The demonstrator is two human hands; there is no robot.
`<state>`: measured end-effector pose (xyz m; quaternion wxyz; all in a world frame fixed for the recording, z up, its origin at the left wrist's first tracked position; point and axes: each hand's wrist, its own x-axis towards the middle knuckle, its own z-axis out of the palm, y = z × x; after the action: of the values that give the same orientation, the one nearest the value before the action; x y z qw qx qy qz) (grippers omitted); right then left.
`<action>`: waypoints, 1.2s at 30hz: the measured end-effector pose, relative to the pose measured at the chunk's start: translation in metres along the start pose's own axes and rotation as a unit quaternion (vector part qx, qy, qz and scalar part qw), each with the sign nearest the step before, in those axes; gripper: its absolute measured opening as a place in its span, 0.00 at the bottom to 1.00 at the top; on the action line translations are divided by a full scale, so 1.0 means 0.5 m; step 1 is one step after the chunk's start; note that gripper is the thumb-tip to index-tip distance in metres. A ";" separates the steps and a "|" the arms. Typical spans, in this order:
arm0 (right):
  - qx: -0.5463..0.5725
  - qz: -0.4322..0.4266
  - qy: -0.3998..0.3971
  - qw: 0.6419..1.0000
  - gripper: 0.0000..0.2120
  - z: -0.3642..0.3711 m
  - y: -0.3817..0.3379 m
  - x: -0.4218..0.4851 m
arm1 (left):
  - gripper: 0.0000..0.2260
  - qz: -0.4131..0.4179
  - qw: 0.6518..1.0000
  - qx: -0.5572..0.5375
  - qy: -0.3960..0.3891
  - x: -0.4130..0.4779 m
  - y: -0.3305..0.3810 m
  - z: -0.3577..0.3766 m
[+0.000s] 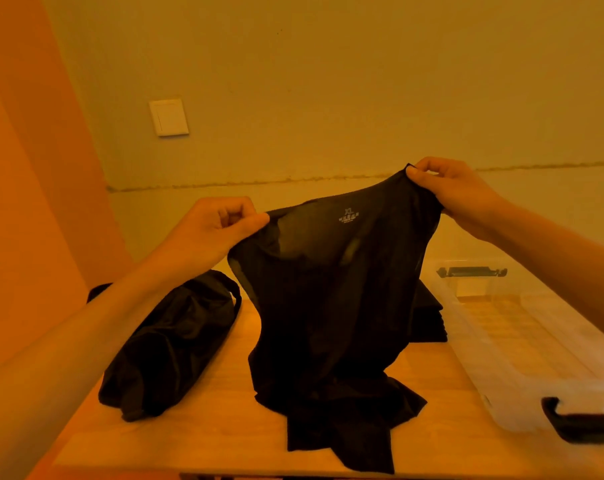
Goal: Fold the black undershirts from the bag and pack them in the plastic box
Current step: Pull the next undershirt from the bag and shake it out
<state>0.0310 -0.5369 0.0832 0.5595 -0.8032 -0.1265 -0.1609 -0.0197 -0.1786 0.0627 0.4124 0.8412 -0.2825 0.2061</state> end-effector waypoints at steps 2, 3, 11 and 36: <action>-0.027 -0.005 -0.018 0.999 0.12 0.000 0.003 -0.006 | 0.17 0.062 0.980 0.155 0.110 0.008 0.003 0.005; -0.042 -0.012 -0.029 0.999 0.14 0.001 0.006 -0.010 | 0.17 0.086 0.959 0.209 0.174 0.013 0.006 0.005; -0.056 -0.015 -0.052 0.997 0.22 -0.007 0.000 -0.021 | 0.20 0.012 0.999 0.042 0.004 0.037 0.014 -0.034; -0.034 -0.036 -0.088 0.995 0.12 -0.073 -0.127 0.073 | 0.04 -0.047 0.994 -0.052 0.080 0.164 0.053 -0.177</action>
<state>0.0359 -0.5488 0.1642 0.5125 -0.8276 -0.1989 -0.1135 0.0150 -0.1451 0.1762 0.4858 0.8120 -0.2189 0.2381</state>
